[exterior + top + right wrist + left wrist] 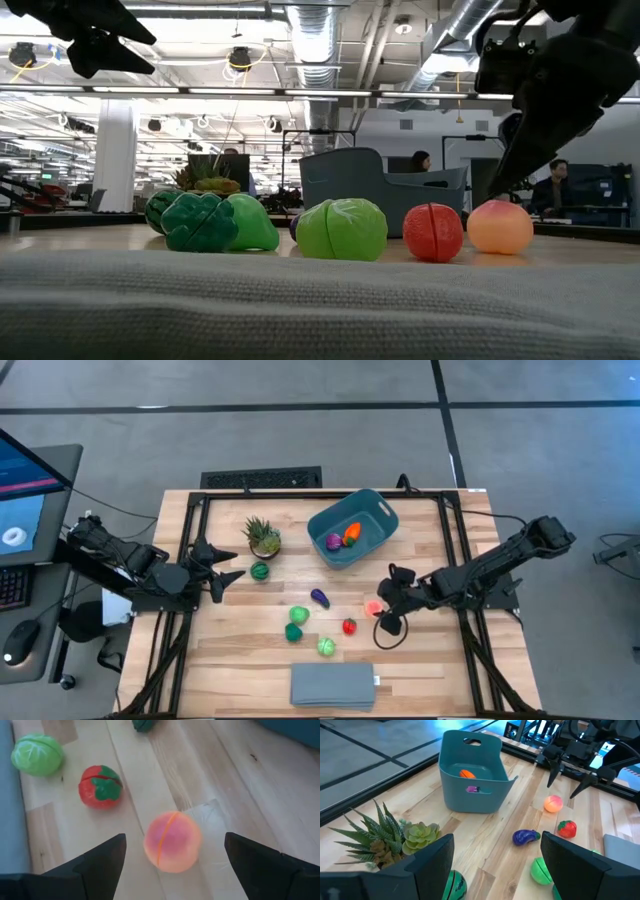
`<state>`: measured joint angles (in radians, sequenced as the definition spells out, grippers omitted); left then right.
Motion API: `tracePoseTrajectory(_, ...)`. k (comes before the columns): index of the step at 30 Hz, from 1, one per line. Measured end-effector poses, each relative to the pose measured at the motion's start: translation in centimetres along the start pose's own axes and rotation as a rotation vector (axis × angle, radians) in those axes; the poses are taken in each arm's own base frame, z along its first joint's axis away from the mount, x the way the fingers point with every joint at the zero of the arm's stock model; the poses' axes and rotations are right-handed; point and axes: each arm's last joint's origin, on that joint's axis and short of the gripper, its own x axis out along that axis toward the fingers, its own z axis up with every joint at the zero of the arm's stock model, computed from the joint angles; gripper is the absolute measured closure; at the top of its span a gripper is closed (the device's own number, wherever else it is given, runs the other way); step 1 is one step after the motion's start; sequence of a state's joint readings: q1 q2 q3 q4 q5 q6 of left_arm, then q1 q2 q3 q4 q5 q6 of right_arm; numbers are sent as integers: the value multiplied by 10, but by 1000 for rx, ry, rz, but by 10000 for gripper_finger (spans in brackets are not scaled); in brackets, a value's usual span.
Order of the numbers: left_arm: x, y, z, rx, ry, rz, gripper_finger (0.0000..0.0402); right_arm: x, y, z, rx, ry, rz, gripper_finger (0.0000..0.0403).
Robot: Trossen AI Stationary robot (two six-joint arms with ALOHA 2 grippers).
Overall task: Pick and placing Produce into tupperware
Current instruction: Put the peach into the bin
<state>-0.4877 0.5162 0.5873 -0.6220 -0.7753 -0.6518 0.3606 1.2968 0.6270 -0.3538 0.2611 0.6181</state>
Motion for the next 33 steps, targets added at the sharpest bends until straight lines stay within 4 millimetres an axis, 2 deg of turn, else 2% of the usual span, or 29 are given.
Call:
tracePoseTrajectory(6,0,0,0,-1,0,-1,116,1,-5,3,-2,-2,-13,40)
tracePoseTrajectory(33,0,0,0,-10,-1,-1,116,1,-3,4,-28,-1,19,51)
